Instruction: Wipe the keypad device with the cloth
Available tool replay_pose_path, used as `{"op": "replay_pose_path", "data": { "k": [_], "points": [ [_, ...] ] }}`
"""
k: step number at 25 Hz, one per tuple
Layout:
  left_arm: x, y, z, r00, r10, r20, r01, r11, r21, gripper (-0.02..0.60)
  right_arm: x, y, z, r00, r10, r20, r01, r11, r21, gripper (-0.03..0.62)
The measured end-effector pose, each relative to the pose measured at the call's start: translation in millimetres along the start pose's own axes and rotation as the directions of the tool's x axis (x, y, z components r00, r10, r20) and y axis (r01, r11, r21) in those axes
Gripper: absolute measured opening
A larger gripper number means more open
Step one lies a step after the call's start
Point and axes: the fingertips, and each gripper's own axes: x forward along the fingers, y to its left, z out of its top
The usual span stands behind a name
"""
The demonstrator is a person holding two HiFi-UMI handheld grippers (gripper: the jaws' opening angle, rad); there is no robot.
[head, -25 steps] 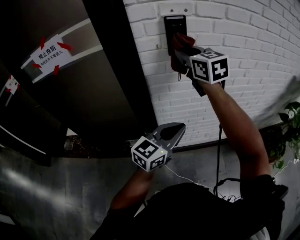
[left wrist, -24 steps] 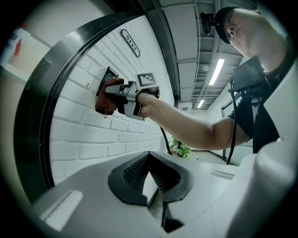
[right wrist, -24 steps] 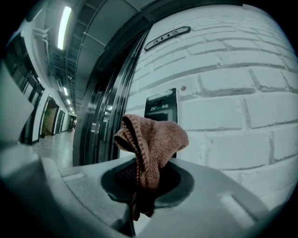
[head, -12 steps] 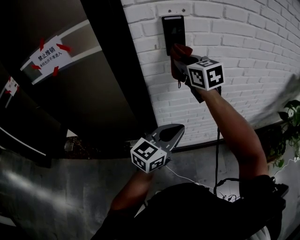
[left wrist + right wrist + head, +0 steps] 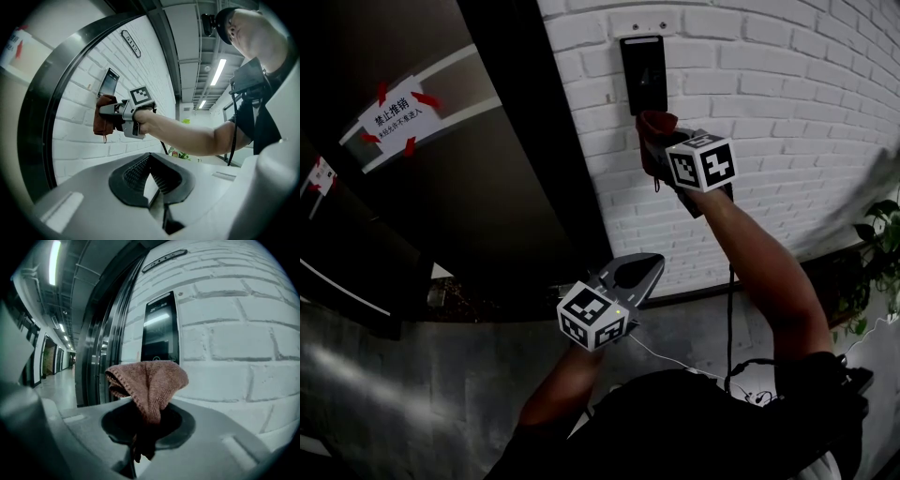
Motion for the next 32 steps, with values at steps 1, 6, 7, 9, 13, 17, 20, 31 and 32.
{"op": "replay_pose_path", "data": {
  "k": [1,6,7,9,13,17,20,31,32],
  "points": [
    [-0.5,0.0,0.2,1.000,0.001,0.000,-0.001,1.000,0.001,0.017,0.6,0.6,-3.5,1.000,0.002,-0.007,-0.002,1.000,0.002,0.048],
    [-2.8,0.7,1.1,1.000,0.007,0.000,-0.007,1.000,0.008,0.017,0.2,7.3,-21.6,0.999,0.022,-0.042,-0.021,1.000,0.012,0.048],
    [-3.3,0.7,1.2,1.000,0.007,0.001,-0.007,1.000,0.008,0.017,-1.3,10.5,-24.8,0.998,0.031,-0.047,-0.031,0.999,0.014,0.048],
    [-4.1,0.5,1.2,1.000,0.009,0.001,-0.009,1.000,0.006,0.017,-6.7,18.8,-27.5,0.997,0.055,-0.047,-0.054,0.998,0.012,0.048],
    [-4.9,1.1,0.6,1.000,0.011,0.000,-0.011,1.000,0.005,0.017,-26.3,29.3,0.9,0.997,0.072,0.031,-0.071,0.997,-0.026,0.048],
    [-5.0,1.8,-0.5,1.000,0.014,-0.003,-0.014,1.000,0.008,0.017,-48.6,27.1,67.9,0.987,0.047,0.154,-0.032,0.994,-0.104,0.048],
    [-6.9,1.4,-1.6,1.000,0.019,0.000,-0.019,1.000,0.004,0.017,-60.5,25.3,115.9,0.975,0.043,0.220,-0.013,0.990,-0.137,0.048],
    [-10.9,0.3,-1.7,0.999,0.035,0.010,-0.035,0.999,0.004,0.017,-62.5,9.2,220.3,0.943,0.005,0.332,0.051,0.986,-0.158,0.048],
    [-11.9,-0.3,-2.2,0.999,0.035,0.009,-0.035,0.999,0.002,0.017,-59.9,6.6,222.3,0.944,-0.004,0.329,0.061,0.985,-0.162,0.048]
  ]
}}
